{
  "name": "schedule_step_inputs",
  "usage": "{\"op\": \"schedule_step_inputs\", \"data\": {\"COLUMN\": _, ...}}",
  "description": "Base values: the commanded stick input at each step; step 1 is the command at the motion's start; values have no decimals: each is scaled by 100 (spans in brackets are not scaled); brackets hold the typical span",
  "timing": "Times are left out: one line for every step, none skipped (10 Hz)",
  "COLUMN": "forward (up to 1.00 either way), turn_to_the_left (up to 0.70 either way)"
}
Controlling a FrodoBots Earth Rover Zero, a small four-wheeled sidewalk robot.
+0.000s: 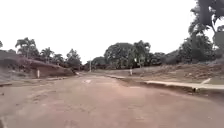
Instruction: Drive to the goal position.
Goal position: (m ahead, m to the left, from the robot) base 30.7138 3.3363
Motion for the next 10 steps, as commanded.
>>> {"op": "schedule_step_inputs", "data": {"forward": 100, "turn_to_the_left": 0}}
{"op": "schedule_step_inputs", "data": {"forward": 100, "turn_to_the_left": 0}}
{"op": "schedule_step_inputs", "data": {"forward": 100, "turn_to_the_left": 0}}
{"op": "schedule_step_inputs", "data": {"forward": 100, "turn_to_the_left": 0}}
{"op": "schedule_step_inputs", "data": {"forward": 100, "turn_to_the_left": 0}}
{"op": "schedule_step_inputs", "data": {"forward": 100, "turn_to_the_left": 0}}
{"op": "schedule_step_inputs", "data": {"forward": 100, "turn_to_the_left": 0}}
{"op": "schedule_step_inputs", "data": {"forward": 100, "turn_to_the_left": 0}}
{"op": "schedule_step_inputs", "data": {"forward": 100, "turn_to_the_left": 0}}
{"op": "schedule_step_inputs", "data": {"forward": 100, "turn_to_the_left": 0}}
